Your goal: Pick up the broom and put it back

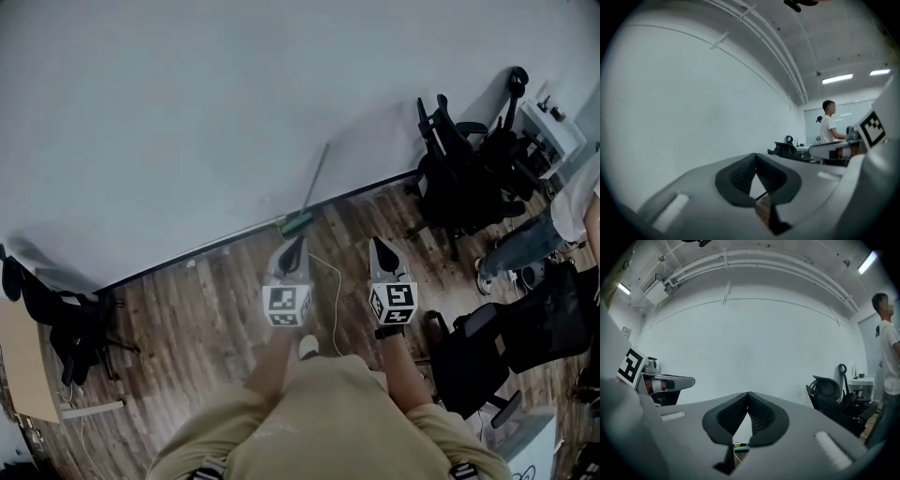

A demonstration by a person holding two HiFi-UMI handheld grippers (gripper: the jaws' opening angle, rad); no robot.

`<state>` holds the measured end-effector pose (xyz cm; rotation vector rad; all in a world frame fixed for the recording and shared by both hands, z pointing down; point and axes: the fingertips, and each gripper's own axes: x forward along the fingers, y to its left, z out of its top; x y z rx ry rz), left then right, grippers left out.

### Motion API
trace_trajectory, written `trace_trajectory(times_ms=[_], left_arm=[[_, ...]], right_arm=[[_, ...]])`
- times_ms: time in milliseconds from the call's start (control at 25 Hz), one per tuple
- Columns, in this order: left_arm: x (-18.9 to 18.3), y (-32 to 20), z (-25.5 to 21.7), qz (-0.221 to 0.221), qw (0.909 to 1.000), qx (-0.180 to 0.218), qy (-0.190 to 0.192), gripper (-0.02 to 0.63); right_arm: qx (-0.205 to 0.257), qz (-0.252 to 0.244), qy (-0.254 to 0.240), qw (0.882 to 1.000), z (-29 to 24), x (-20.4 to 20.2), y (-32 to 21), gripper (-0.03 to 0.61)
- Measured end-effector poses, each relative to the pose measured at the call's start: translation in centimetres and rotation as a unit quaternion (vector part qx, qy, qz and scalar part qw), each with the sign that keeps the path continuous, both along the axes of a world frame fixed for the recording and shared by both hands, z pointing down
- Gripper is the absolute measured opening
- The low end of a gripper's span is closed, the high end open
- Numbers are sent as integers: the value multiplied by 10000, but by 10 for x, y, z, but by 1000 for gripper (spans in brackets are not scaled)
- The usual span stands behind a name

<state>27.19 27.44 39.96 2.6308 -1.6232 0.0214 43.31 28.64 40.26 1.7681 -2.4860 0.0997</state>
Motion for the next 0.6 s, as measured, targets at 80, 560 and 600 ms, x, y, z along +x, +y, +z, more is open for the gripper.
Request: trace_trajectory(times_ms=[80, 560, 600], left_arm=[[-11, -22, 7, 71, 9999, -75, -53, 0], [-24, -114, 69, 143, 9967, -783, -135, 0], [-19, -124, 75, 156, 9965, -780, -238, 0]], right_arm=[[-67, -8, -60, 10000, 4, -15, -23, 5], [-619, -453, -184, 9969, 62, -45, -119, 5], [-629, -456, -259, 9966, 66, -41, -136, 5]])
